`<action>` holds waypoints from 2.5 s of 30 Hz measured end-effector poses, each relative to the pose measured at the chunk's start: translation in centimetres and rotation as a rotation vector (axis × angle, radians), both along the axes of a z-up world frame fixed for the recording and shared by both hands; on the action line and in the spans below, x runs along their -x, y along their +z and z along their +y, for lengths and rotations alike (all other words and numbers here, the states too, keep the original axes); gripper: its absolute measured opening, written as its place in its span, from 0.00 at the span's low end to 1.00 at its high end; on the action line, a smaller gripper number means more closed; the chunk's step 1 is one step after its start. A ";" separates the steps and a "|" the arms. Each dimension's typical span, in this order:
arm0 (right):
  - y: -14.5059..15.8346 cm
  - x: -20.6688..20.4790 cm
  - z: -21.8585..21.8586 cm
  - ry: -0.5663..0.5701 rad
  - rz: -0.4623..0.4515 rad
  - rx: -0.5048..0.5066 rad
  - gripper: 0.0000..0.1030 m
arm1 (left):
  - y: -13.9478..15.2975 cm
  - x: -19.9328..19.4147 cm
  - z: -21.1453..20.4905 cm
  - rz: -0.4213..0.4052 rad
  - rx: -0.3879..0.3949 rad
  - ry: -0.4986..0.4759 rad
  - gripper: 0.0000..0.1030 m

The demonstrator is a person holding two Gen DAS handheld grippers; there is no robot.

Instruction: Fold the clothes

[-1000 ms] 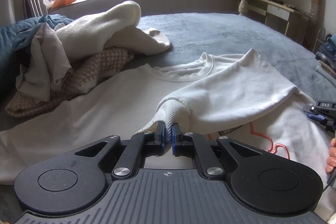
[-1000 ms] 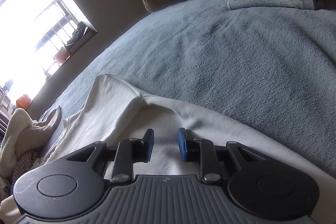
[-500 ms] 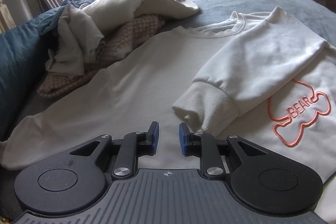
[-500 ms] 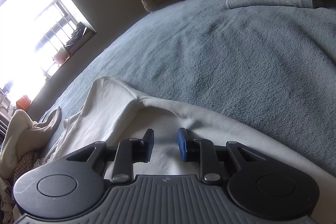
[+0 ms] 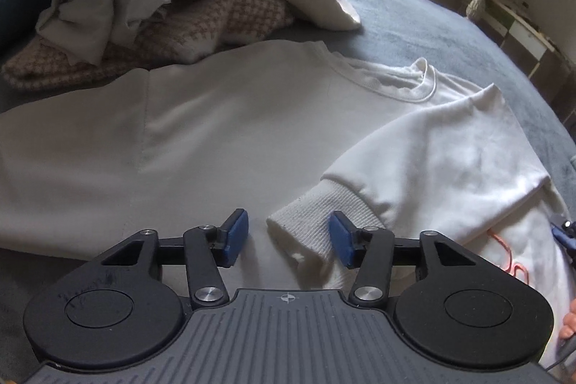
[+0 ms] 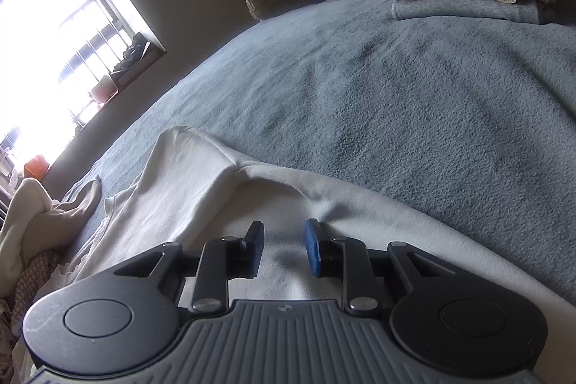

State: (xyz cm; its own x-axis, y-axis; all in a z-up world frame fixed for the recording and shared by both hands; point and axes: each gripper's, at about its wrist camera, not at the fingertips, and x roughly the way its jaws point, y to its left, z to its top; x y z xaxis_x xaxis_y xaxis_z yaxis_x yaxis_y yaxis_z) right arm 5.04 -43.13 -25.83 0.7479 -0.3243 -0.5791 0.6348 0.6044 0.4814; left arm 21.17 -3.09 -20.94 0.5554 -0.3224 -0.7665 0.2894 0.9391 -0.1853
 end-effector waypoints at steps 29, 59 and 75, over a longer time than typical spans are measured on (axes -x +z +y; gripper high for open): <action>-0.1 -0.5 0.5 0.026 0.027 0.068 0.26 | -2.7 3.2 -5.4 -0.340 -0.189 -0.189 0.30; 1.2 -27.6 -4.1 0.445 0.198 0.286 0.05 | -2.4 4.0 -3.4 -0.315 -0.115 -0.175 0.37; 6.7 -13.5 -5.5 0.505 0.152 -0.028 0.07 | -2.3 3.4 -3.5 -0.280 -0.103 -0.156 0.38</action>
